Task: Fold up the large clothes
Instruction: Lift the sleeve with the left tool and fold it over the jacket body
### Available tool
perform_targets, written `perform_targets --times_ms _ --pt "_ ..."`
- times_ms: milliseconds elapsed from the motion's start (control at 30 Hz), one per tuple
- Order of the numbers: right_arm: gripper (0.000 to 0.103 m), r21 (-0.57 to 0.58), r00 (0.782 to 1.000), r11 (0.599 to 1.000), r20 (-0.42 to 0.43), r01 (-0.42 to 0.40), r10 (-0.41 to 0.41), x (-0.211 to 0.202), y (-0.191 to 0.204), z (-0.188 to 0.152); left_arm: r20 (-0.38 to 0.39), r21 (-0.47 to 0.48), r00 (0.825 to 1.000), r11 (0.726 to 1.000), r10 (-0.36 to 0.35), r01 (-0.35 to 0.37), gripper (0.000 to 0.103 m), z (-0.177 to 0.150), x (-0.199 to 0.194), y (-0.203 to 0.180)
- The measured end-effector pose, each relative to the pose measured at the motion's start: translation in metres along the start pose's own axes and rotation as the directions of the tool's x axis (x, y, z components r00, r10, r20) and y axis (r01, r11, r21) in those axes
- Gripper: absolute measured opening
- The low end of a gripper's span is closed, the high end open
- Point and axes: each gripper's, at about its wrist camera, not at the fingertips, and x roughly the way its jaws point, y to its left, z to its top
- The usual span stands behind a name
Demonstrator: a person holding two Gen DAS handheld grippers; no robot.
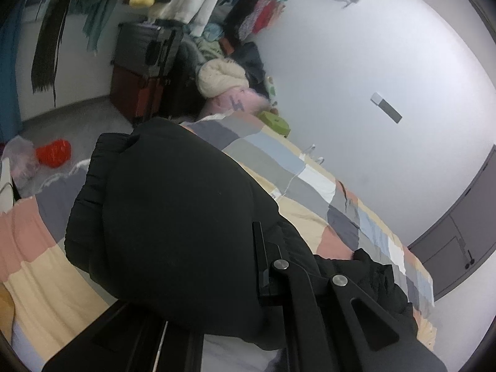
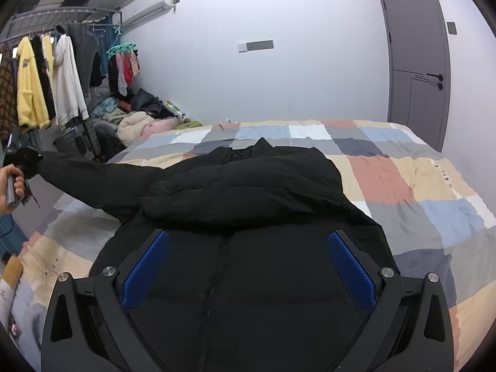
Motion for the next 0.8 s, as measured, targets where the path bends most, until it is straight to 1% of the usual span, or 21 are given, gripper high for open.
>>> perform_targets --times_ms 100,200,300,467,567,667,800 --pt "0.103 -0.016 1.000 1.000 0.006 -0.017 0.017 -0.002 -0.006 -0.002 0.011 0.027 1.000 1.000 -0.013 0.013 0.005 0.001 -0.013 -0.023" --pt "0.103 -0.041 1.000 0.999 -0.001 -0.014 0.014 -0.002 -0.009 -0.005 0.028 0.073 1.000 0.997 0.000 -0.002 0.005 0.000 -0.025 -0.049" --pt "0.103 -0.037 0.999 0.999 -0.009 -0.031 0.030 -0.001 -0.015 -0.006 0.048 0.116 0.999 0.993 0.004 -0.010 0.005 -0.004 -0.035 -0.078" --pt "0.103 -0.020 0.999 0.999 -0.003 -0.050 0.050 -0.003 -0.022 -0.007 0.078 0.158 0.996 0.987 -0.036 0.024 0.006 -0.017 -0.049 -0.132" --pt "0.103 -0.011 0.998 0.998 0.002 -0.062 0.062 -0.007 -0.027 -0.009 0.107 0.248 0.993 0.969 -0.045 0.017 0.006 -0.032 -0.058 -0.180" --pt "0.103 -0.001 0.997 0.997 0.004 -0.072 0.072 -0.012 -0.033 -0.010 0.113 0.307 0.990 0.951 -0.086 0.048 0.006 -0.051 -0.063 -0.225" --pt "0.103 0.026 0.996 0.996 0.020 -0.084 0.084 -0.019 -0.042 -0.010 0.091 0.381 0.985 0.919 -0.150 0.105 0.006 -0.083 -0.061 -0.287"
